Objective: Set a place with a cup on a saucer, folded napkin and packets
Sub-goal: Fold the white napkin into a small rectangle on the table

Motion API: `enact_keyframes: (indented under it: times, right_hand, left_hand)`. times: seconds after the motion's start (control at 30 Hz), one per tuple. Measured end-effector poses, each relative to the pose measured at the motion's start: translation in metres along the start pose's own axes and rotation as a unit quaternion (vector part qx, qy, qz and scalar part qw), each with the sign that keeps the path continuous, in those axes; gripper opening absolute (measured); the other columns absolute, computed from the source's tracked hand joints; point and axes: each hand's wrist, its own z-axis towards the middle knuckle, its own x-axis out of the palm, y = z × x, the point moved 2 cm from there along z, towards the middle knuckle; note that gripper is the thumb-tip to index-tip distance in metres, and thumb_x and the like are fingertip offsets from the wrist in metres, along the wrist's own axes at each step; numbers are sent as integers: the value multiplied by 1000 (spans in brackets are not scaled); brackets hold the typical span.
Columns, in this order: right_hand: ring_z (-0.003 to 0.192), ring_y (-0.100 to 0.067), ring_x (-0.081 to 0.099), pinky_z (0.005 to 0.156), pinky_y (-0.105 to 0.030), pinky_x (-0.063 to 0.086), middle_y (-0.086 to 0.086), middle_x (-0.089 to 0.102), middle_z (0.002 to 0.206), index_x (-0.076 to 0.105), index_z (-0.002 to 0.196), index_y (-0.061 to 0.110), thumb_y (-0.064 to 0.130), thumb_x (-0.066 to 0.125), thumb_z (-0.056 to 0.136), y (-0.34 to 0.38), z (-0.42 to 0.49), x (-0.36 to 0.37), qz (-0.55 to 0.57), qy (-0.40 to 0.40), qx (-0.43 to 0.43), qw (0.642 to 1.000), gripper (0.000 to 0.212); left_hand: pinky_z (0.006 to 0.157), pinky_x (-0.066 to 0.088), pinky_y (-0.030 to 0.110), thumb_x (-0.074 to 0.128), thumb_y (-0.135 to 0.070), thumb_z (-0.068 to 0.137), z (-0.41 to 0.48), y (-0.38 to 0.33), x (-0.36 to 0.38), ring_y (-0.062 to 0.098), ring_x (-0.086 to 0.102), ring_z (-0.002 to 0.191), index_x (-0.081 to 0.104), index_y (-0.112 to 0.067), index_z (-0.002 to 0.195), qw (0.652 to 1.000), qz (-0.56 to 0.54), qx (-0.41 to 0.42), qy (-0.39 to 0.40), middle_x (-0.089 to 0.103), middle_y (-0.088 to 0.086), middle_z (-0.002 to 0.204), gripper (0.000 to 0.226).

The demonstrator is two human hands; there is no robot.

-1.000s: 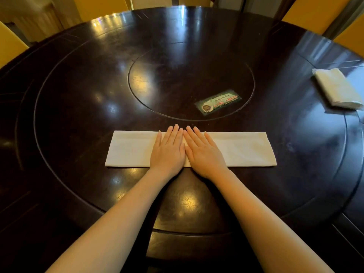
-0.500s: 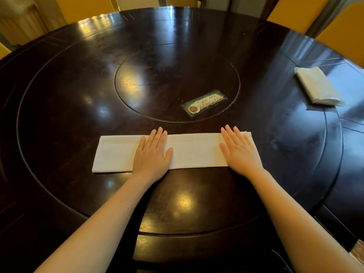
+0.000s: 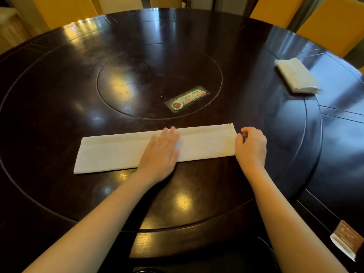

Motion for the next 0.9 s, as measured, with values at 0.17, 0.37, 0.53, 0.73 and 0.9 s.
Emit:
enact_keyframes:
  times: [0.17, 0.37, 0.53, 0.73, 0.9]
  right_hand:
    - [89, -21, 48, 70, -28, 38, -9, 47, 110, 54, 111, 4, 22, 51, 92, 1, 5, 0, -41, 94, 54, 993, 26]
    - [55, -15, 41, 43, -27, 30, -1, 43, 68, 42, 90, 10, 20, 57, 84, 10, 30, 1, -52, 210, 174, 961, 19]
    - [75, -21, 58, 78, -38, 52, -8, 58, 85, 57, 88, 4, 16, 58, 85, 23, 28, -1, 68, 221, 205, 951, 12]
    - [70, -6, 57, 59, -21, 47, 7, 62, 76, 61, 75, 28, 25, 57, 84, 67, -5, -23, 242, 114, 29, 963, 11]
    - [71, -1, 61, 57, -14, 46, 7, 67, 76, 67, 84, 21, 21, 63, 85, 122, -32, -48, 298, 99, -103, 944, 4]
  left_hand:
    - [115, -8, 32, 19, -39, 100, 5, -40, 20, 13, -6, 145, 6, -23, 149, 999, -6, 24, 47, -1, -2, 159, 54]
    - [114, -10, 32, 20, -43, 99, 6, -38, 21, 13, -7, 145, 4, -24, 149, 997, 9, 28, 69, -3, -3, 159, 55]
    - [116, -5, 35, 28, -41, 99, 7, -39, 15, 14, -1, 146, 14, -25, 148, 996, -43, 17, 81, 5, -3, 159, 54]
    - [94, 30, -1, 42, -19, 93, 15, -62, -32, -13, 45, 112, 38, -31, 136, 954, -295, 28, -55, 53, -14, 127, 45]
    - [94, 49, 38, 47, -16, 94, 32, -56, -98, 14, 55, 112, 44, -29, 135, 864, -472, -70, -161, 54, -2, 130, 43]
